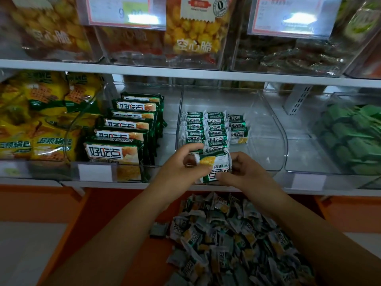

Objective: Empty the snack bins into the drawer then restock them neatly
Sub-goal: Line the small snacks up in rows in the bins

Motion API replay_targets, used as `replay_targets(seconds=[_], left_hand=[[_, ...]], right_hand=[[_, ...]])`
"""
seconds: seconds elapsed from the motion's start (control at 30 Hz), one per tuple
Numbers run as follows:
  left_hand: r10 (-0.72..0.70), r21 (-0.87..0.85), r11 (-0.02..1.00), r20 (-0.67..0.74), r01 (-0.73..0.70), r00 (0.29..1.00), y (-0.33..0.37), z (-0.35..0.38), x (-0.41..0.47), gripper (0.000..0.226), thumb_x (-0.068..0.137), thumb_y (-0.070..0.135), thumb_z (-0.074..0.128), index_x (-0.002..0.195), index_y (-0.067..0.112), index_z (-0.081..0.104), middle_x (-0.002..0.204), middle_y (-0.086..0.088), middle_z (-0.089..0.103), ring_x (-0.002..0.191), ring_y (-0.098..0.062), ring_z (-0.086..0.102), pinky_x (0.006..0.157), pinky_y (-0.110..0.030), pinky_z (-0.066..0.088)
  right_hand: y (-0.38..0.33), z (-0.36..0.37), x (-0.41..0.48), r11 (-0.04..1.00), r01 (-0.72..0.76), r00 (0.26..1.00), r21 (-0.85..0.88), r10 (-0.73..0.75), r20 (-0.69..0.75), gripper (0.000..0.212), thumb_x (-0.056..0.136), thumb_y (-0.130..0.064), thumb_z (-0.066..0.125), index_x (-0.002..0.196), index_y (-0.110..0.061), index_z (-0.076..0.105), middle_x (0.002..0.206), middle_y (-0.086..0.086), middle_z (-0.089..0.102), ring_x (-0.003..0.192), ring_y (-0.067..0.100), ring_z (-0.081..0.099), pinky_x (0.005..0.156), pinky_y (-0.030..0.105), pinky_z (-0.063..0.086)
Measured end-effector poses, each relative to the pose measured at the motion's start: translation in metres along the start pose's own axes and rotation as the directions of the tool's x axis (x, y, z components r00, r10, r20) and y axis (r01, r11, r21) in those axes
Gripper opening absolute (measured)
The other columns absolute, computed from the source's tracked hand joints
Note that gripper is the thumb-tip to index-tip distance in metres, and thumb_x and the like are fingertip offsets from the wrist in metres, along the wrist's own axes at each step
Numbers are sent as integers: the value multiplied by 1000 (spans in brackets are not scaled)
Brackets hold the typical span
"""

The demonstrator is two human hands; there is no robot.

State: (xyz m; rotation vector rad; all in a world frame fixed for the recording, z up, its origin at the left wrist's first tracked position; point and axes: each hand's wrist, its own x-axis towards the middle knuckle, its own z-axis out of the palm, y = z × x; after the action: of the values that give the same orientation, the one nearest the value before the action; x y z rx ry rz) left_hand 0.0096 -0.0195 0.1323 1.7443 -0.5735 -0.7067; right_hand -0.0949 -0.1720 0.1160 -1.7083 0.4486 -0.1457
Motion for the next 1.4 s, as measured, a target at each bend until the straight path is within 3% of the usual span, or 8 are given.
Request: replay_targets(seconds=[0.27, 0.43, 0.57, 0.67, 0.77, 1.2, 1.33, 1.4], left_hand=[[66, -46, 996, -110, -72, 992, -4, 4, 6, 46, 83, 36, 74, 127, 28, 62, 101, 30, 58, 101, 0, 63, 91, -27, 54], [457, 534, 802, -262, -267, 850, -4, -8, 16, 44, 88, 39, 67, 130, 31, 59, 128, 9, 54, 119, -8, 48, 98, -23, 40], [325, 562, 814, -232, -146, 917, -22, -29, 29, 63, 97, 39, 53, 153, 28, 27, 152, 1, 40, 133, -17, 42, 106, -30, 35], [271, 569, 810, -145, -144, 951, -35, -37, 33, 60, 98, 40, 48, 153, 33, 25, 147, 1, 48, 122, -15, 54, 99, -28, 42], [286, 547, 821, -151, -161, 946, -36, -39, 35, 57, 97, 38, 51, 145, 42, 22, 142, 6, 53, 123, -9, 52, 95, -21, 38], [358, 588, 789, -201, -181, 912, -44, -35, 35, 56, 98, 36, 51, 148, 37, 28, 148, 1, 45, 131, -16, 44, 99, -26, 36], [641, 753, 593, -225, -287, 734, -37, -20, 14, 47, 96, 37, 53, 137, 14, 51, 132, -6, 52, 122, -20, 42, 99, -22, 27], [674, 724, 550, -93, -415, 732, -40, -2, -1, 40, 95, 38, 48, 128, 16, 58, 119, 0, 57, 111, -15, 48, 92, -19, 35]], right_hand=[[-1, 2, 1, 975, 5, 997, 222, 13, -79, 47, 69, -34, 75, 109, -13, 59, 94, 3, 66, 81, 14, 67, 77, 28, 50], [-27, -31, 27, 973, 49, 978, -225, -92, -187, 26, 82, -31, 73, 100, -19, 59, 94, -1, 67, 84, 17, 67, 71, 18, 53], [-51, -88, 85, 555, 54, 972, -830, -219, -83, 36, 84, -25, 73, 116, -18, 59, 104, 3, 64, 89, 19, 60, 70, 25, 44], [-45, -107, 127, 204, 80, 992, -976, -112, 58, 37, 89, -23, 67, 122, -11, 57, 121, 14, 60, 108, 28, 56, 87, 32, 43], [-38, -103, 153, 85, 96, 994, -992, 51, 101, 39, 90, -20, 65, 127, -9, 56, 130, 12, 56, 118, 28, 52, 96, 33, 43], [-18, -82, 154, 8, 0, 996, -1000, -89, -1, 43, 88, -26, 67, 125, -12, 50, 118, 12, 55, 111, 29, 53, 82, 37, 47], [-32, -71, 65, 398, 249, 889, -883, -457, 45, 30, 90, -27, 64, 118, -18, 58, 99, -1, 61, 83, 13, 58, 72, 27, 46], [-23, -68, 8, 578, 320, 912, -750, -402, 79, 23, 90, -31, 62, 112, -26, 59, 84, -13, 61, 71, 4, 58, 64, 14, 45]])
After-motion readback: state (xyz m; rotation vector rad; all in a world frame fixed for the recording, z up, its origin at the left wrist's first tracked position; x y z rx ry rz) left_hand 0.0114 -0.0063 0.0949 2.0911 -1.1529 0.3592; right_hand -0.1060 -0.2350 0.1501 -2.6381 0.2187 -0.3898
